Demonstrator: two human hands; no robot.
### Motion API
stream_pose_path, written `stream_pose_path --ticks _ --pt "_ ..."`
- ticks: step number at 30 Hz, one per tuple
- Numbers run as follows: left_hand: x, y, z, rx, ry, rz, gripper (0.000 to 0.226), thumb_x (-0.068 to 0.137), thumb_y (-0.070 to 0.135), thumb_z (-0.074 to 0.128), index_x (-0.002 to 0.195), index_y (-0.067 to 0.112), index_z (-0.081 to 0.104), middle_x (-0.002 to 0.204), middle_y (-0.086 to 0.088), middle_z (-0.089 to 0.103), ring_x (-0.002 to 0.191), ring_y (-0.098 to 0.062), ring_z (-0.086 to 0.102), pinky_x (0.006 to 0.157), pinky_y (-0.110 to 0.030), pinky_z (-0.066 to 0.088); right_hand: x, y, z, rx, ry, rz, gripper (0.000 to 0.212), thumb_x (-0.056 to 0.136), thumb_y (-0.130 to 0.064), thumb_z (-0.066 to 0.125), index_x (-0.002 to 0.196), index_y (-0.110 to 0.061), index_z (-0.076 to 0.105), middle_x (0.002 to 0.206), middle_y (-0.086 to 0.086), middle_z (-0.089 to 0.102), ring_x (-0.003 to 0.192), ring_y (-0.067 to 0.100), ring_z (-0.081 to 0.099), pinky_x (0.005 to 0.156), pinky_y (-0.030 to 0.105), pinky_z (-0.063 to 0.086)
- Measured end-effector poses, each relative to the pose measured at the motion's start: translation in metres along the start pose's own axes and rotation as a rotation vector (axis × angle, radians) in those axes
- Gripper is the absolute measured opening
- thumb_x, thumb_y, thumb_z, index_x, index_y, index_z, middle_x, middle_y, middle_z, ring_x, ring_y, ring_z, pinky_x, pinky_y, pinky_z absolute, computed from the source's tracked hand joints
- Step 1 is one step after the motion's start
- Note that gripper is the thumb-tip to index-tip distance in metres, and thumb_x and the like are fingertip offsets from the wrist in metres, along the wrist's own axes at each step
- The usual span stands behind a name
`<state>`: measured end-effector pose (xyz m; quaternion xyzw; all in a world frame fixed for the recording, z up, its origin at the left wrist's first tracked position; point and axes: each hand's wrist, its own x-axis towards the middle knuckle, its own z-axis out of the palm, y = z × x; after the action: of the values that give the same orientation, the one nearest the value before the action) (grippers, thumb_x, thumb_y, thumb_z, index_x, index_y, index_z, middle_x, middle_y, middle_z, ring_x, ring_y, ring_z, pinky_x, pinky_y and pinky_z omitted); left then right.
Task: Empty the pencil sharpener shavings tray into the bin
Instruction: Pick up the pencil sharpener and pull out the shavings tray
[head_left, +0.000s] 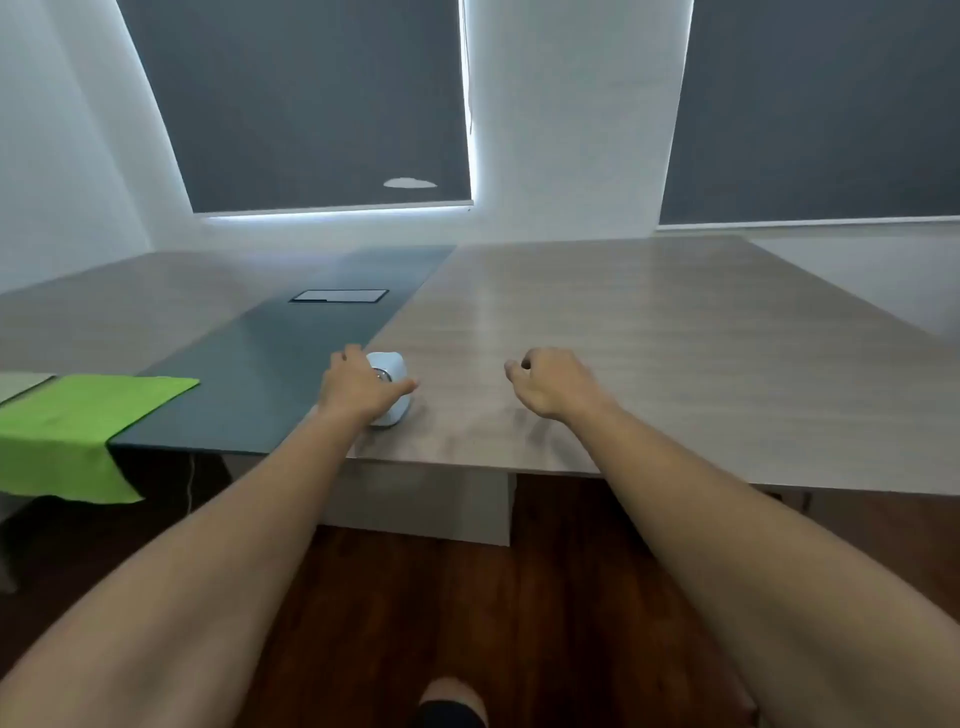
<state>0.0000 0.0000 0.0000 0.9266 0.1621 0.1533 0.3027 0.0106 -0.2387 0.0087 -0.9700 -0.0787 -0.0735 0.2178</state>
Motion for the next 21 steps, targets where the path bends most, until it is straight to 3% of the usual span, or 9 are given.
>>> stream_pose_path --ticks 4,9,12,15,18,21 --pt "0.006 -0.018 0.018 -0.120 0.049 -0.123 0.083 0.074 0.044 0.083 0.135 0.003 0.045 0.137 -0.018 0.054 0.124 -0.038 0.053 0.094 -0.042 0.045 0.001 0.001 0.014 0.037 0.004 -0.026 0.055 0.100 -0.045 0.035 0.129 -0.007 0.062 0.127 0.017 0.065 0.119 0.036 0.057 0.098 0.048 0.049" --pt "0.011 -0.020 0.029 -0.272 0.137 -0.157 0.074 0.068 0.039 0.086 0.123 0.004 0.052 0.127 -0.018 0.062 0.116 -0.036 0.060 0.096 -0.042 0.049 0.011 0.009 0.026 0.180 0.012 -0.052 0.051 0.099 -0.044 0.040 0.125 -0.009 0.067 0.127 0.014 0.068 0.121 0.033 0.057 0.098 0.044 0.049" --pt "0.010 -0.015 0.033 -0.543 -0.008 -0.157 0.066 0.056 0.045 0.089 0.106 0.012 0.061 0.114 -0.011 0.067 0.104 -0.028 0.067 0.091 -0.047 0.057 0.011 0.008 0.028 0.337 0.009 -0.052 0.045 0.100 -0.040 0.046 0.114 -0.005 0.072 0.114 0.011 0.072 0.110 0.028 0.061 0.092 0.036 0.049" --pt "0.000 -0.006 0.036 -0.805 -0.220 -0.107 0.050 0.074 0.027 0.085 0.113 0.004 0.065 0.116 -0.016 0.069 0.091 -0.024 0.071 0.071 -0.041 0.063 0.009 0.005 0.026 0.496 -0.066 0.014 0.057 0.096 -0.047 0.051 0.103 0.007 0.070 0.088 0.014 0.067 0.085 0.023 0.058 0.081 0.037 0.050" --pt "-0.011 0.006 0.036 -0.901 -0.383 -0.025 0.041 0.084 0.022 0.076 0.120 0.004 0.066 0.124 -0.019 0.068 0.095 -0.026 0.070 0.064 -0.033 0.060 0.002 0.008 0.024 0.640 -0.205 0.098 0.075 0.088 -0.061 0.056 0.110 0.010 0.067 0.092 0.014 0.063 0.079 0.023 0.060 0.082 0.042 0.060" --pt "-0.019 0.014 0.036 -0.917 -0.483 0.020 0.043 0.083 0.024 0.076 0.121 0.008 0.067 0.125 -0.018 0.070 0.098 -0.026 0.071 0.067 -0.034 0.060 -0.010 0.013 0.016 0.852 -0.303 0.113 0.061 0.088 -0.059 0.061 0.110 -0.003 0.070 0.102 0.010 0.068 0.085 0.022 0.066 0.080 0.037 0.061"
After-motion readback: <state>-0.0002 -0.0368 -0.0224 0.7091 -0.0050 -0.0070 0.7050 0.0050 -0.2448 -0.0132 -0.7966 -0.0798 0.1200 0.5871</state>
